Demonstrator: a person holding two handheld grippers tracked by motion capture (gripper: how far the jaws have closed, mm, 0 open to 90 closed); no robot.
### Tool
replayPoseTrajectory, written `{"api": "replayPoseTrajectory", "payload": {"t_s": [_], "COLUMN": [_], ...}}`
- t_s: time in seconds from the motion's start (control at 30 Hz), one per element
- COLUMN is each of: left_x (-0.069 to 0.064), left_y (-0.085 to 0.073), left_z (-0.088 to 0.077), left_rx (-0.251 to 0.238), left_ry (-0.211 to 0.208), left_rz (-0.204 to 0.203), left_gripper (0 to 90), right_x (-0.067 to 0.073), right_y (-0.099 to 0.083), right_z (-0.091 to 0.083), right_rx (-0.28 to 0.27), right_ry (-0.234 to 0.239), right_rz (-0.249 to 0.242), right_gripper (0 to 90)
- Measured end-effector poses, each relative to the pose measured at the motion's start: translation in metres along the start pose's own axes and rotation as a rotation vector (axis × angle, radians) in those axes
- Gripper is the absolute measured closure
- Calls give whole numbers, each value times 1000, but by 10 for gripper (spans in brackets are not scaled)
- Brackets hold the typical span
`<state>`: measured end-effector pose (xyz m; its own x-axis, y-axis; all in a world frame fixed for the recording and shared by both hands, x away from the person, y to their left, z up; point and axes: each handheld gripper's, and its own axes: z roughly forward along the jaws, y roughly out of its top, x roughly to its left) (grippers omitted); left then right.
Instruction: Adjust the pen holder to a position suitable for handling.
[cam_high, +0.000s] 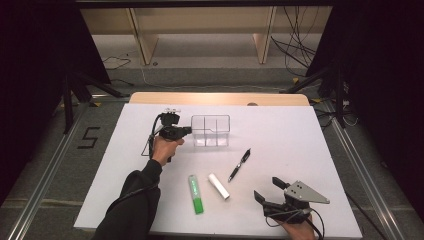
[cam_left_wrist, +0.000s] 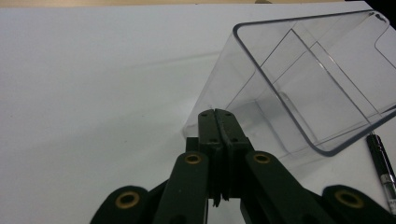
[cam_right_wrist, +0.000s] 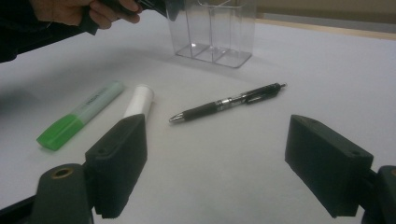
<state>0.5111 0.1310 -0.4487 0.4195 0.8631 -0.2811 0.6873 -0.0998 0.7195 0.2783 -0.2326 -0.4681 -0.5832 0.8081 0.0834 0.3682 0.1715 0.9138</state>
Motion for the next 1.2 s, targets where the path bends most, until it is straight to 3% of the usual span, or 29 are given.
{"api": "replayPoseTrajectory", "payload": {"t_s": [0.3, 0.67, 0.8, 0.9, 0.97, 1.0, 1.1, 1.13, 1.2], "left_x": [-8, -12, -9, -8, -6, -6, -5, -4, -3], "left_y": [3, 5, 5, 5, 5, 4, 0, -1, -5], "left_z": [7, 11, 3, -4, -8, -10, -18, -21, -26], "left_rx": [-12, -23, -38, -35, -12, -8, -10, -10, -11], "left_ry": [-4, -15, -30, -15, -28, -31, -36, -33, -40], "left_rz": [-15, 4, 5, 50, 45, 41, 32, 28, 34], "left_gripper": [890, 882, 813, 758, 660, 660, 528, 447, 418], "right_x": [0, -1, -1, -2, -1, -1, -1, -1, -2], "right_y": [0, 0, -1, -1, -1, -1, -1, -1, -1], "right_z": [0, -1, -1, -1, -1, -1, -1, -1, -1], "right_rx": [3, 0, 3, 3, 1, 1, 2, 2, 2], "right_ry": [1, 2, 2, 0, 1, 1, 0, -2, -2], "right_rz": [2, 1, 5, 6, 3, 3, 4, 3, 4], "right_gripper": [218, 219, 219, 219, 219, 219, 219, 219, 219]}}
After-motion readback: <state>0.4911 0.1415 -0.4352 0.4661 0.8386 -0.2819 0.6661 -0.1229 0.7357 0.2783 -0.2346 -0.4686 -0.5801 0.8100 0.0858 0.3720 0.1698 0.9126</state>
